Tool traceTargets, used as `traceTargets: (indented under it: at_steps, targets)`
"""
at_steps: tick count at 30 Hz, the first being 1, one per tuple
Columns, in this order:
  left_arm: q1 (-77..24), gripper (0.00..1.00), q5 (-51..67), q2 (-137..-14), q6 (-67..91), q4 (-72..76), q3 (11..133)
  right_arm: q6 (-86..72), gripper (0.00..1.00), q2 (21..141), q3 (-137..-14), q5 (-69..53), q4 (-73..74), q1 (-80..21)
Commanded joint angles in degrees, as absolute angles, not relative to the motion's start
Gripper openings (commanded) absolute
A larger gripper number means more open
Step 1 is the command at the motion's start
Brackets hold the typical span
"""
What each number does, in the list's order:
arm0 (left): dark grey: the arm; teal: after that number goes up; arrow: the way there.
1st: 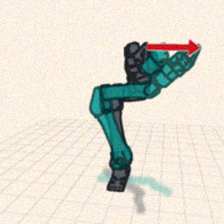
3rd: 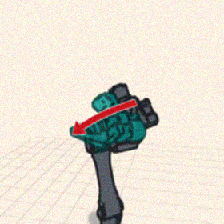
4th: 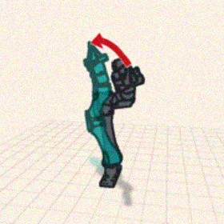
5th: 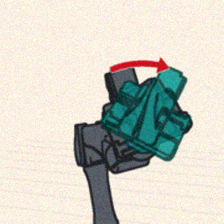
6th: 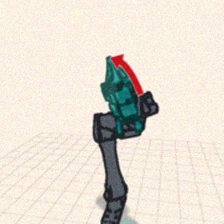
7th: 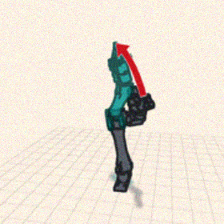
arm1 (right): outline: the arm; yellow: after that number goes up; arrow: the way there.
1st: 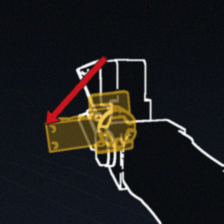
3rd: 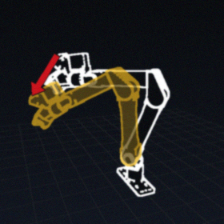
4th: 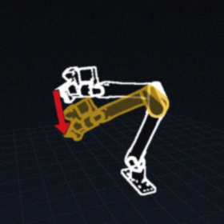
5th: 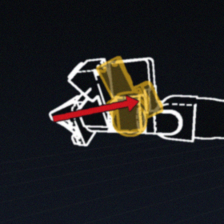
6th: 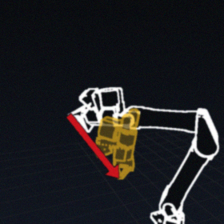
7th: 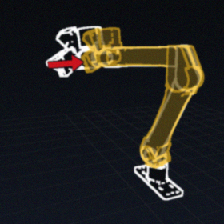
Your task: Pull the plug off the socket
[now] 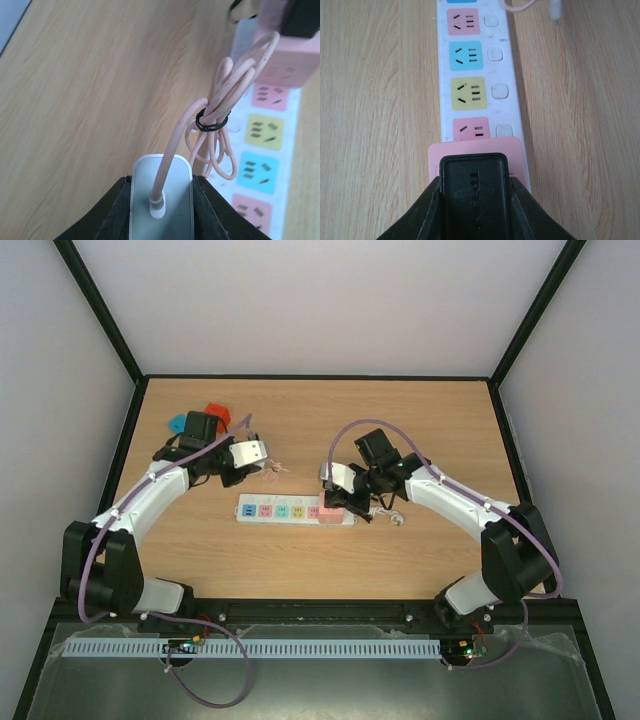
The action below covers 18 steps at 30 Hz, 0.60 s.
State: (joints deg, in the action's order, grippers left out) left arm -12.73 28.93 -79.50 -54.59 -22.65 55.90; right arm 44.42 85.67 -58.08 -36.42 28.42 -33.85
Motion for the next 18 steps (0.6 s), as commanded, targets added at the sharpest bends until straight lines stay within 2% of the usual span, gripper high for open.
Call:
traceTargets:
  at_steps: [1,5,10,18]
  targets:
    - [-10.28,0.22,21.05,-80.37,-56.07,-21.27,57.43,42.77,0.27,87.72,-55.58,-28.05,36.59,-34.08]
    - [-8.39,0.22,14.8,-81.9,-56.23,-18.85,56.6,42.47,0.37,87.24,-55.8,-28.03,36.65,-34.06]
    - [-6.01,0.22,8.23,-83.17,-57.87,-13.76,53.46,42.19,0.56,87.2,-56.11,-27.62,36.34,-34.09]
    - [-1.21,0.22,2.81,-85.78,-59.18,-10.08,52.12,41.59,0.63,86.34,-56.99,-28.68,36.22,-34.1]
